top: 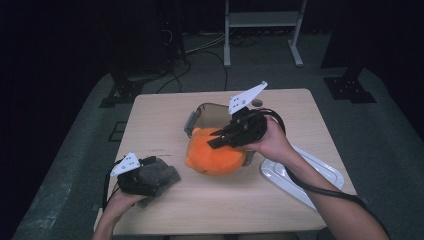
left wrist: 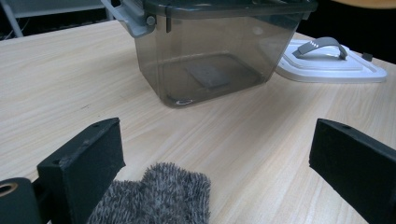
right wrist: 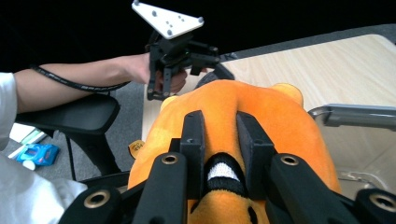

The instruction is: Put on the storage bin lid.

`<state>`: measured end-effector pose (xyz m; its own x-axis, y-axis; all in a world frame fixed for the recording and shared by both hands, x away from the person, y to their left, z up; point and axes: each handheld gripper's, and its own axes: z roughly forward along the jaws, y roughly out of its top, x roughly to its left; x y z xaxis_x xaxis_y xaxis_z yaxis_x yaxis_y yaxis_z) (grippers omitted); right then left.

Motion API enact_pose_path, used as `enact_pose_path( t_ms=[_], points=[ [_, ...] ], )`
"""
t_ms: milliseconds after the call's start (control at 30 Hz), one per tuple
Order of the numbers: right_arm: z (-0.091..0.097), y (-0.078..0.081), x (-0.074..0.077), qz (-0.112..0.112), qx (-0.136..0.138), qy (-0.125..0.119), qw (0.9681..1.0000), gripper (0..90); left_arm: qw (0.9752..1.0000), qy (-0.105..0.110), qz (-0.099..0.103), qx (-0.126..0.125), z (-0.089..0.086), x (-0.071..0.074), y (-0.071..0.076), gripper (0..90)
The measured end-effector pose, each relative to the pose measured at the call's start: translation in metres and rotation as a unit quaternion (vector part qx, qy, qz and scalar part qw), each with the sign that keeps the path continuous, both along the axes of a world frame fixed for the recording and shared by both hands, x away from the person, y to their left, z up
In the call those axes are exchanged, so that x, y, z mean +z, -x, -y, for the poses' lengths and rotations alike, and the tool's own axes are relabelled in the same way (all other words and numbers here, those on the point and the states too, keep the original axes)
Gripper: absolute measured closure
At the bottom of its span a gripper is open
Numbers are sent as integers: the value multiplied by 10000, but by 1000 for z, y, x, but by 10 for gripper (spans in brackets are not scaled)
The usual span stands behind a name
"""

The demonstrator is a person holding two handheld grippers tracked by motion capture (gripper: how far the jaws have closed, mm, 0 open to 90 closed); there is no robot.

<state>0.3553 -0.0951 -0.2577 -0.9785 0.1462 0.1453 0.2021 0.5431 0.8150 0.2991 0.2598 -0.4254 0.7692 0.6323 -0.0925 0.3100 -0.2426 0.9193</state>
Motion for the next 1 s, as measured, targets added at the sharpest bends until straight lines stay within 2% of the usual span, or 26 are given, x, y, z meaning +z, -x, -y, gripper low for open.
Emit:
enact_pose_path(
  t_ms=[600,700,1000],
  points=[
    [1,-36,20,123,-318,-37,9994,740,10000,51,11,-15,-1,0,0,24],
    [0,-42,21,118,-329,-79,9994,739,10000,50,16,-12,-1,0,0,24],
    [-3,-61,17,100,-460,25,9989,737,10000,83,29,-2,-2,1,0,24]
  ],
)
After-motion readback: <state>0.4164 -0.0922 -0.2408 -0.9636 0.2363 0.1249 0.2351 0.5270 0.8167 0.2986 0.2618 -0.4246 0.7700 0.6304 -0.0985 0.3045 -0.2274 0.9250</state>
